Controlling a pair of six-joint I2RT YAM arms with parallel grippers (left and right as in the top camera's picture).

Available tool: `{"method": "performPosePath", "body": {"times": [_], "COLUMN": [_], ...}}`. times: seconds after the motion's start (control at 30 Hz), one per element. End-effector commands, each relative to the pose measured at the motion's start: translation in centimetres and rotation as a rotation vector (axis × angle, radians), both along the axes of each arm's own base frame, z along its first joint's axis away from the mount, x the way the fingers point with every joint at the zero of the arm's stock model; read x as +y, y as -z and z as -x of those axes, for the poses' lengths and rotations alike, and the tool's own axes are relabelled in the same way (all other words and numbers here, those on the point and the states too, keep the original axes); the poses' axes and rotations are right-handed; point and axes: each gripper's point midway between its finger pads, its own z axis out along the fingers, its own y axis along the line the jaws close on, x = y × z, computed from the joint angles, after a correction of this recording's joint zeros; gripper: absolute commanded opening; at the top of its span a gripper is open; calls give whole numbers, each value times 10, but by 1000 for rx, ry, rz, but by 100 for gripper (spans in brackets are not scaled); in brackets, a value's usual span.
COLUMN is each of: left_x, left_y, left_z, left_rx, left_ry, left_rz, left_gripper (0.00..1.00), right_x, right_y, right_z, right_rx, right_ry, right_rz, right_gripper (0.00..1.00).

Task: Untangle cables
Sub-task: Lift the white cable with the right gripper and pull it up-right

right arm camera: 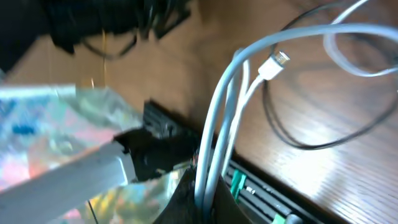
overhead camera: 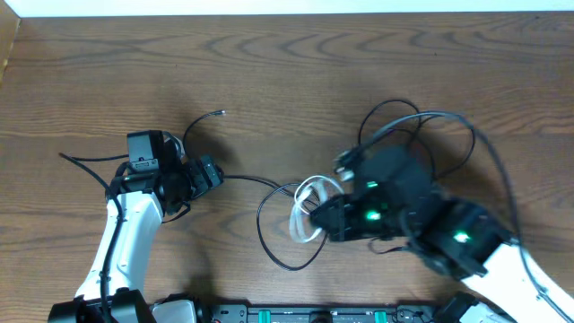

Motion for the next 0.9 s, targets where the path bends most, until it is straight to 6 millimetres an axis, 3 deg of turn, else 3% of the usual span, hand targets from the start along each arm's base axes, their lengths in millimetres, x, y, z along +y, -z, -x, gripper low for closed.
{"method": "performPosePath", "body": {"times": [0.0,0.1,0.2,0.27,0.37,0.5,0.87], "left_x": [2,2,2,2,2,2,2], "left_y": [4,4,4,4,4,4,4], "left_z": [3,3,3,3,3,3,3], "left_rx": [14,14,14,14,14,14,14], "left_ry": [-4,-4,-4,-4,-4,-4,-4], "left_rz": [-8,-8,-8,-8,-8,-8,-8], "left_gripper": [96,96,96,96,96,96,96], "right_x": [30,63,78,80,78,66,26], "right_y": [5,-27,-72,-96,-116,-128,-124], "right_z": [24,57,84,90,86,60,-35], "right_rx": [9,-111,-196,-262,-331,-391,-391], "right_ry": [-137,-423,-604,-658,-644,-559,-226], "right_rz": [-25,-220,-442,-544,-602,-608,-524], "right_gripper": [1,1,1,2,1,1,1]}}
